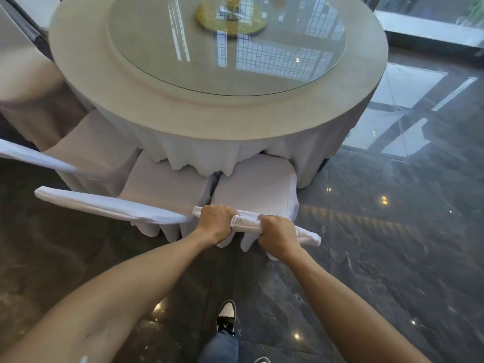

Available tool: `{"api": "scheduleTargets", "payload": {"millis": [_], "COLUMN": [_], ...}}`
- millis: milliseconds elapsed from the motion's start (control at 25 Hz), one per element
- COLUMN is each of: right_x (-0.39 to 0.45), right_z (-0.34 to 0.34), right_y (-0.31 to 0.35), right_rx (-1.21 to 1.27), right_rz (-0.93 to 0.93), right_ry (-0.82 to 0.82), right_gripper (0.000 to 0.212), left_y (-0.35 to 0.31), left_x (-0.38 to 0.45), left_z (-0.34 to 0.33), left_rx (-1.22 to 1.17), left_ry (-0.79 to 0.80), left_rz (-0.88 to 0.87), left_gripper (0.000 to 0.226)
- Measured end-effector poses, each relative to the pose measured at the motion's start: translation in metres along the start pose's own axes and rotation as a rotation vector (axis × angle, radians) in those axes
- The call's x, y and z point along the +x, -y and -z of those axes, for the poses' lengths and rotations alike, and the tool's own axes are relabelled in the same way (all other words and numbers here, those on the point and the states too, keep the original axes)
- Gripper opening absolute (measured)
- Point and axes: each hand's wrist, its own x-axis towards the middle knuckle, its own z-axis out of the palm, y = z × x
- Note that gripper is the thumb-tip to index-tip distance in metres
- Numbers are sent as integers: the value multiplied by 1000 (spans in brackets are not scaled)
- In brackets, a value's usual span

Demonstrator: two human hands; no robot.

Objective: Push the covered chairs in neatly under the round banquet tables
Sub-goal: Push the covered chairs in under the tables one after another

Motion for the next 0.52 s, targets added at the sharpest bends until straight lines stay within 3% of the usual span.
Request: {"api": "scheduleTargets", "payload": {"millis": [320,440,520], "right_x": [30,30,30], "right_z": [9,17,25], "right_y": [-13,-24,-37], "right_rx": [-52,28,143], "right_rz": [58,58,21], "right_ry": [-11,71,185], "right_gripper": [29,28,30], "left_y": [7,4,-3], "left_x": [36,47,58], "left_z": [6,23,43], "left_rx": [82,119,190], "left_ry": [72,254,394], "left_rz": [-33,-51,-101], "left_gripper": [33,44,38]}}
